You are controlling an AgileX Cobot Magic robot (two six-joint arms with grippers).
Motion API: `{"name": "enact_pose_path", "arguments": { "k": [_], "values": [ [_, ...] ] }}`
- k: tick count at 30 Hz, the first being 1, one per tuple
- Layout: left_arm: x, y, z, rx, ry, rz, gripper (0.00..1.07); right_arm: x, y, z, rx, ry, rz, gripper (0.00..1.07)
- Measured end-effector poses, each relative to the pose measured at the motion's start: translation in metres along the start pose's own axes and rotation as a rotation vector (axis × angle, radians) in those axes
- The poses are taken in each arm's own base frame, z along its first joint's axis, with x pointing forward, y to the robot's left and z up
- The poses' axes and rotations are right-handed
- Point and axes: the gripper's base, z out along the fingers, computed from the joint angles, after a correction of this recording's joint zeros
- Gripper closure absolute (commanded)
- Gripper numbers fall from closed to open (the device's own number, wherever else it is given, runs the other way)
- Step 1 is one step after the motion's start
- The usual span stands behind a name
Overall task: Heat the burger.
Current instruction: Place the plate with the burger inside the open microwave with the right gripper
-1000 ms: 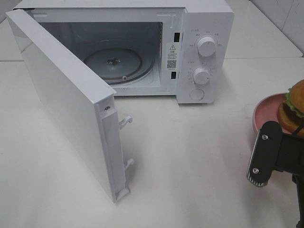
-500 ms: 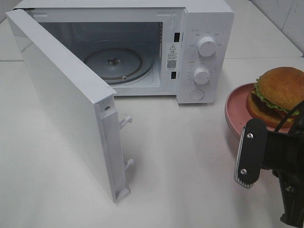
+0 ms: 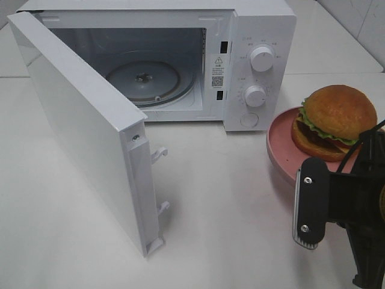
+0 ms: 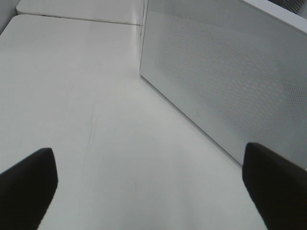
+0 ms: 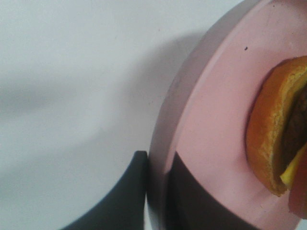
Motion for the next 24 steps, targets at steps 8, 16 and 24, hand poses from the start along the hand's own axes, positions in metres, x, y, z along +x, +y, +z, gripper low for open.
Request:
{"name": "enact_pose_path", "arguments": {
  "k": [8,16,24],
  "values": [
    [0.0,0.0,0.0,0.0,0.0,0.0,0.06,-0.002,-0.002,0.0,0.019,-0.025,-0.039,1.07],
    [0.0,0.0,0.0,0.0,0.0,0.0,0.06,-0.013,0.0,-0.001,0.009,-0.148,-0.182,1.07],
    [0.0,0.0,0.0,0.0,0.0,0.0,0.06,-0.016,0.001,-0.001,0.013,-0.182,-0.276,1.07]
  ]
}}
